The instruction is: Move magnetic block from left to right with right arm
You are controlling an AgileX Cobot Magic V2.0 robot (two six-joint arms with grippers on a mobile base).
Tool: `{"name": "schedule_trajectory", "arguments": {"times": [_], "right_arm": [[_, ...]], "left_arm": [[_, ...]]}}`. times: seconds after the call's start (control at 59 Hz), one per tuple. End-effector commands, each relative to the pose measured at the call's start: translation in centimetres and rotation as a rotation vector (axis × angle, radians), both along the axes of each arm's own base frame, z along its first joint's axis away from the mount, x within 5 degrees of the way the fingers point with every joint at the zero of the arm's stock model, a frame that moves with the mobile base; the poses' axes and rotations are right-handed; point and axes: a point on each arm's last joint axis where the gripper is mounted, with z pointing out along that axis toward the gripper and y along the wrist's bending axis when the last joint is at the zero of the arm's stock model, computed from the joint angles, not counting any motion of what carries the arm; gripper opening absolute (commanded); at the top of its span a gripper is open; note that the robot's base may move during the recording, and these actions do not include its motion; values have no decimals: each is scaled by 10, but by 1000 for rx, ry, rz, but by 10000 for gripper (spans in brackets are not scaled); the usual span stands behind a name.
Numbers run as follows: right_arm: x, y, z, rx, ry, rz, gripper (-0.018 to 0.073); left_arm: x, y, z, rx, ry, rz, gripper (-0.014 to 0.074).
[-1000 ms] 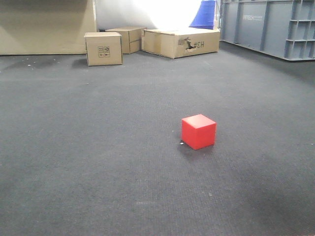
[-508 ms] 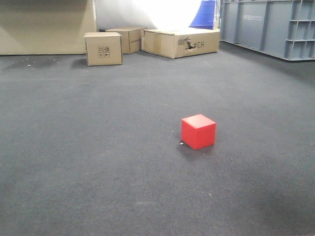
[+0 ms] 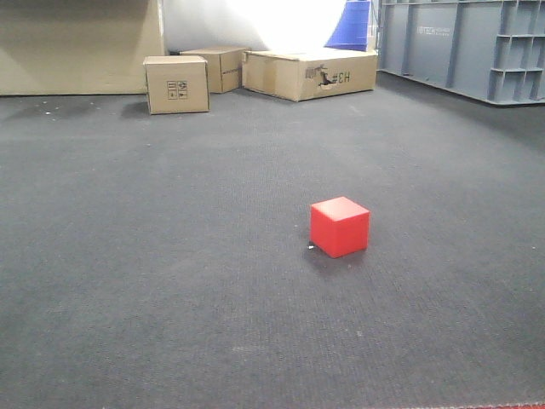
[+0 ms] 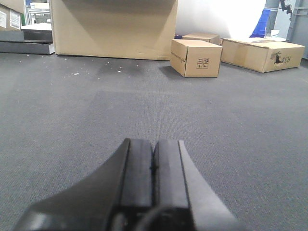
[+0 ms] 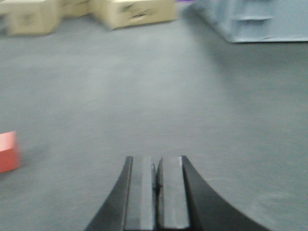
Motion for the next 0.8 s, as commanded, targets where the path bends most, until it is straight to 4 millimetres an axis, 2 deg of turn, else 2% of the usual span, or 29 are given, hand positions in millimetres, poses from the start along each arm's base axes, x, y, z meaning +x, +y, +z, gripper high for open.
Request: {"name": "schedule_trajectory", "arguments": {"times": [0.0,0.169,0.78], "right_arm": [[-4,-3,7,-14,-158,-52,62],[-10,-5,-15,-16,-210,-74,62],[-11,-4,-16,-20,-209,-74,62]], "left_arm": [[-1,1,5,-13,-86,9,-126],[-1,1,5,-13,-86,9,-126],[-1,1,5,-13,-86,9,-126]]}}
